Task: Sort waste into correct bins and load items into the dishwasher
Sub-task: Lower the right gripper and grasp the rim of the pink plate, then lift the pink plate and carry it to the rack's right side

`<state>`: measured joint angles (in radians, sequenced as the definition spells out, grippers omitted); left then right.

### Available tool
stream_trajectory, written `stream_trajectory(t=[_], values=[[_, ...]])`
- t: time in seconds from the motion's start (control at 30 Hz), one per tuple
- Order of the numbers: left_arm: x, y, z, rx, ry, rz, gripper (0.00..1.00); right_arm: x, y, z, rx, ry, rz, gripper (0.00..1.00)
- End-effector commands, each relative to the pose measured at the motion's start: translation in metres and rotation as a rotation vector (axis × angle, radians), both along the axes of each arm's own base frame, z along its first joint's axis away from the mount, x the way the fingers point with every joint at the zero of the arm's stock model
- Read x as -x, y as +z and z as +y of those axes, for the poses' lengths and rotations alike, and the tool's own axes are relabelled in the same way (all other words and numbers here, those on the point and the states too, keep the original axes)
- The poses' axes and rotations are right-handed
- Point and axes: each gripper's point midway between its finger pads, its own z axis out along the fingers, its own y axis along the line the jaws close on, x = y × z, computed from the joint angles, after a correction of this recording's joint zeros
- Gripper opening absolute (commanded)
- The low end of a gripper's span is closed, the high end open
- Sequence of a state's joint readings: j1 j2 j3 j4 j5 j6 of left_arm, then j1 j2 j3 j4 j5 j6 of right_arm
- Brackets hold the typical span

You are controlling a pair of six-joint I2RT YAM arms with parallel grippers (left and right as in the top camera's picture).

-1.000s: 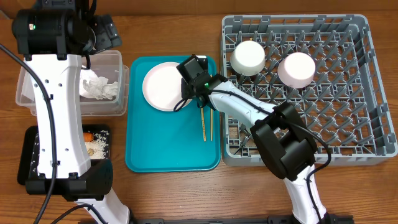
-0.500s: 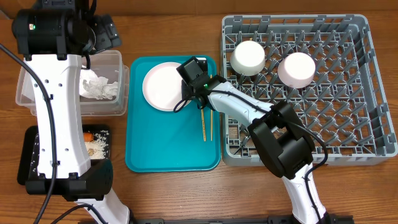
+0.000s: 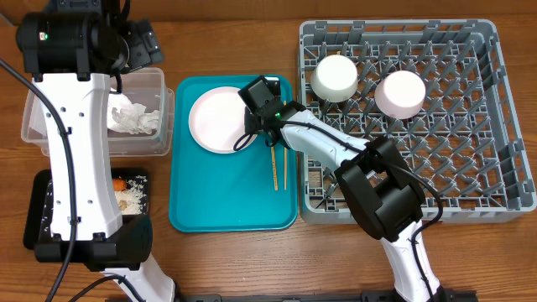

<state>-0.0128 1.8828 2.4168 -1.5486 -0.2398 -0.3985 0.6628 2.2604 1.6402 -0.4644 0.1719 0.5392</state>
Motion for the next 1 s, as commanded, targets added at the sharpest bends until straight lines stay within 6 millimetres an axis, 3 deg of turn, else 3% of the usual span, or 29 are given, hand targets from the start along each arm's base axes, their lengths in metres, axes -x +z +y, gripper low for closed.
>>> stream_trajectory(t=[0.0,0.27,0.4,0.73,0.97], values=[[0.007,0.014,-0.001,0.016,0.015,-0.044,1.00,-0.001,-0.001,0.001,0.009,0.009,-0.010,0.04],[0.007,0.014,-0.001,0.016,0.015,-0.044,1.00,-0.001,-0.001,0.001,0.011,0.009,-0.006,0.04],[0.007,0.014,-0.001,0.016,0.015,-0.044,1.00,-0.007,0.011,0.005,-0.005,0.012,-0.029,0.04],[0.007,0.014,0.000,0.015,0.015,-0.044,1.00,-0.016,0.083,0.010,-0.025,0.091,-0.164,0.04],[0.007,0.014,-0.001,0.016,0.015,-0.044,1.00,-0.015,0.129,-0.008,0.001,0.048,-0.235,0.04]])
